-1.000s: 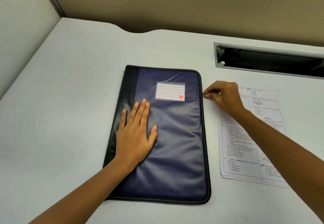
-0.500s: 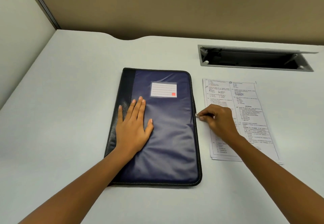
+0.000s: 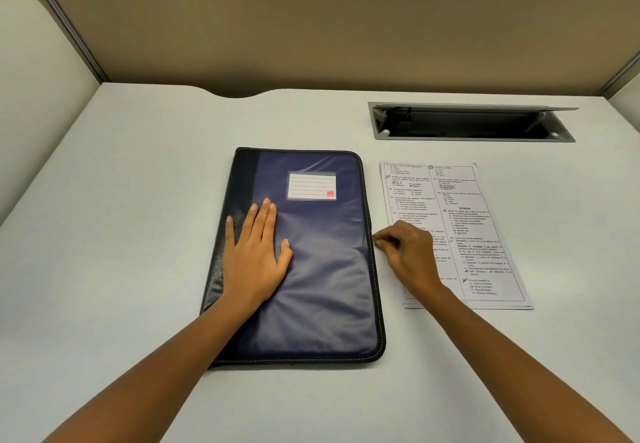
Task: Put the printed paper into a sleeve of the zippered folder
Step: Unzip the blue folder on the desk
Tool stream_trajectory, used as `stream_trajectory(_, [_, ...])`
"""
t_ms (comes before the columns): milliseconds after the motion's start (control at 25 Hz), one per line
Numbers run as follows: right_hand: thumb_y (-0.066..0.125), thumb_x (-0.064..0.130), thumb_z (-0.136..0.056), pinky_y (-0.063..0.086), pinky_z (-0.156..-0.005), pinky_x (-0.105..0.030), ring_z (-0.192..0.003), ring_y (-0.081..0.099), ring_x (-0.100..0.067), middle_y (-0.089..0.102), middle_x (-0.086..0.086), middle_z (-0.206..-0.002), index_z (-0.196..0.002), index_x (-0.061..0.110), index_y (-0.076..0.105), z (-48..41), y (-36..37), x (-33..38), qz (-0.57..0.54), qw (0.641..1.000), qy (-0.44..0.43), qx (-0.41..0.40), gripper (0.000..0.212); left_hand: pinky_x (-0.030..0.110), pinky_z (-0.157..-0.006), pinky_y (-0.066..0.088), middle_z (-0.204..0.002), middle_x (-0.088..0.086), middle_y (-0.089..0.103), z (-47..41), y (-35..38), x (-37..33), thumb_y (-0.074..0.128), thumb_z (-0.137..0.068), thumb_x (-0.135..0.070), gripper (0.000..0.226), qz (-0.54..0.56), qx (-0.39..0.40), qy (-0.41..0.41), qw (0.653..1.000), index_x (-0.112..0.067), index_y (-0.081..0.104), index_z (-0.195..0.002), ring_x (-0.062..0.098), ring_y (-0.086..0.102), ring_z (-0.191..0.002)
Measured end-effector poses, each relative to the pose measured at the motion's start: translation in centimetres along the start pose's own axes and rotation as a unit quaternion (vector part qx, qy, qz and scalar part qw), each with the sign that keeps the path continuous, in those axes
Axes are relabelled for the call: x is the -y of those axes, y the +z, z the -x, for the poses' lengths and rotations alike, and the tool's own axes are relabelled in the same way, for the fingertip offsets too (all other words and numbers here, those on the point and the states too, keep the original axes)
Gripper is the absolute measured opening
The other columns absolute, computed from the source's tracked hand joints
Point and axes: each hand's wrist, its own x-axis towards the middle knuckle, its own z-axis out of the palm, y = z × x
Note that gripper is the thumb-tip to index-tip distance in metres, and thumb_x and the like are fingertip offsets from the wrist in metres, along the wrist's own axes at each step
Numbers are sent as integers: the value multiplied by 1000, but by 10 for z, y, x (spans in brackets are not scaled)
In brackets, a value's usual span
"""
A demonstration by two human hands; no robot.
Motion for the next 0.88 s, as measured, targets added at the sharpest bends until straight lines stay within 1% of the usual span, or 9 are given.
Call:
stream_trajectory(80, [77,3,-74,47,-62,-17,-63,60,-12,70,-5,-73,-80,9,75,3,0,1,2,1000,4,-5,9,50,-120,3,-160,-1,13,0,0,1,13,-89,-50,71,1,2,3,1000,-16,14,-152,17,8,-148])
stream_trajectory(120, [77,4,-74,47,-61,-17,-62,59,-12,69,-4,-72,-79,10,75,3,0,1,6,1000,3,-8,8,49,-120,3,-160,-1,13,0,0,1,13,-89,-50,71,-1,2,4,1000,-16,14,-152,17,8,-148])
stream_trajectory(200, [76,5,-74,50,-58,-24,-61,59,-14,68,-5,-70,-80,10,75,-4,0,1,20,1000,-5,-11,7,49,-120,3,-161,0,13,0,0,1,13,-89,-50,71,-3,2,8,1000,-16,13,-152,17,8,-148])
stream_trajectory(320, [75,4,-76,54,-60,-34,-63,59,-18,67,-9,-71,-81,7,75,-26,2,3,34,999,-11,-7,6,49,-120,3,-161,-1,12,0,1,2,12,-89,-51,72,-3,5,10,1000,-17,12,-152,16,7,-148])
stream_trajectory(480, [72,6,-79,54,-65,-38,-68,61,-22,68,-13,-76,-86,5,75,-42,2,3,48,999,-19,12,7,48,-121,1,-161,-2,12,-2,2,0,14,-88,-51,72,3,-1,-6,1000,-18,12,-152,15,7,-148])
stream_trajectory(680, [71,6,-81,54,-64,-36,-69,61,-21,68,-11,-78,-90,6,74,-14,-7,2,51,998,-22,29,9,48,-121,2,-160,-2,13,-3,3,0,20,-90,-50,70,8,-8,-15,1000,-18,13,-152,15,9,-148])
stream_trajectory(800, [72,5,-80,51,-59,-32,-65,59,-19,67,-9,-75,-87,7,74,17,-14,7,42,998,-27,43,7,49,-120,3,-160,-2,15,-2,4,0,24,-90,-49,69,10,-10,-15,1000,-18,14,-152,16,10,-148])
stream_trajectory(880, [73,4,-79,47,-57,-28,-61,55,-14,66,-7,-72,-84,7,74,41,-22,12,38,998,-31,49,6,49,-120,3,-160,-1,17,-3,3,0,25,-90,-48,69,13,-11,-13,1000,-18,16,-151,17,11,-148])
